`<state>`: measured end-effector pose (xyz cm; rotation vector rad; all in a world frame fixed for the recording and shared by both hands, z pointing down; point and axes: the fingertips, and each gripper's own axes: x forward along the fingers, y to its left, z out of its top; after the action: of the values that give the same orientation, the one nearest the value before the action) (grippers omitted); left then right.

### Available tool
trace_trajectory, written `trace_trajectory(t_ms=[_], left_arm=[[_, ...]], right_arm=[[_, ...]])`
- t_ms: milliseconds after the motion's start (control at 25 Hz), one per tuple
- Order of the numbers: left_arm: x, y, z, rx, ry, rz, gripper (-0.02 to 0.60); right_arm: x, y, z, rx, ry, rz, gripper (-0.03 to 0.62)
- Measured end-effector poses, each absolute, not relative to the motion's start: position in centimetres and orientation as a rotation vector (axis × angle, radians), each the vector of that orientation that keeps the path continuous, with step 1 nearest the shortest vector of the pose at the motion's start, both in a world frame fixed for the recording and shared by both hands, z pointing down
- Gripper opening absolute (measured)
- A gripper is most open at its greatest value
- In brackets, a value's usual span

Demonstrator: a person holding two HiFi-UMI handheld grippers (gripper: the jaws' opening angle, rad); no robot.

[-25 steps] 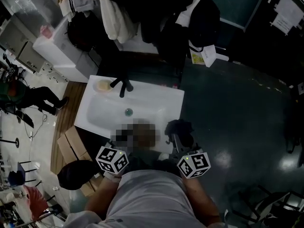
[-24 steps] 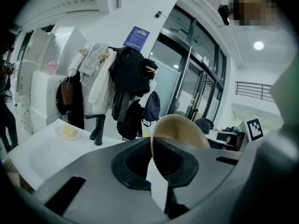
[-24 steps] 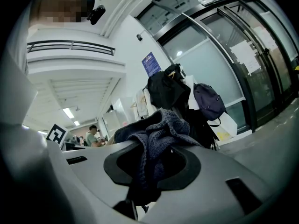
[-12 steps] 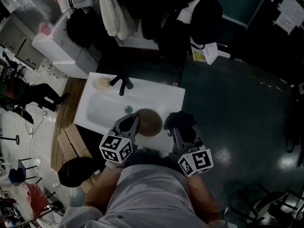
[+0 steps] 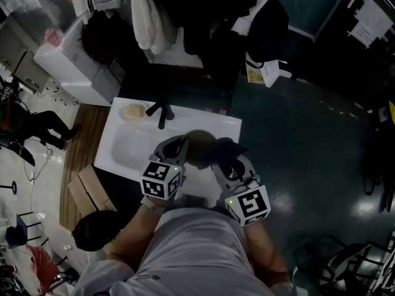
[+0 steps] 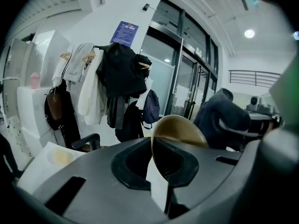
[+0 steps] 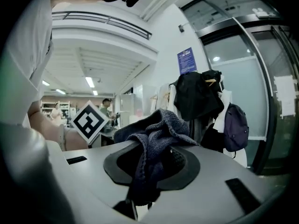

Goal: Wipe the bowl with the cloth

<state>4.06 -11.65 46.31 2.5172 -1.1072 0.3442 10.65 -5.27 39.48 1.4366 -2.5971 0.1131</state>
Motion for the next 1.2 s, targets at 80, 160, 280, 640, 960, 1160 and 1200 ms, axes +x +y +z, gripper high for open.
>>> trace_trajectory(t_ms=[80,160,280,640,960,1160,1200], left_arm=[[4.0,-12.0,46.0,2.531,-1.09,0.333,0.021],[3.7,-12.2,45.7,2.538,-1.076,0.314,0.021],[3.1,-12.6,45.3,2.543,-1.059,0.286,0.021],[2.7,-12.7,44.9,2.567,-0.973,0.241,0.029],[3.4,-12.2,44.8,2.58,-0.897,0.248,0.04],[3.3,-12.3,44.4,2.583,-0.879,0.227,0.04],[3.4,-12.3,44.2,2.583,-0.877,0.219,0.04]], right_arm=[[9.4,-5.8,39.7,1.388,-2.558,0.087,0.081],[8.2,-6.4,40.0,1.353,-2.522,0.074,0.081],[7.0,-7.3,40.8,1.322,-2.434,0.041,0.081],[6.6,-9.6,43.7,1.288,-2.151,-0.043,0.081],[5.9,-11.1,45.1,1.189,-1.919,-0.24,0.081],[5.0,-11.5,45.8,1.068,-1.81,-0.374,0.081],[4.9,-11.6,46.0,1.049,-1.778,-0.408,0.081]])
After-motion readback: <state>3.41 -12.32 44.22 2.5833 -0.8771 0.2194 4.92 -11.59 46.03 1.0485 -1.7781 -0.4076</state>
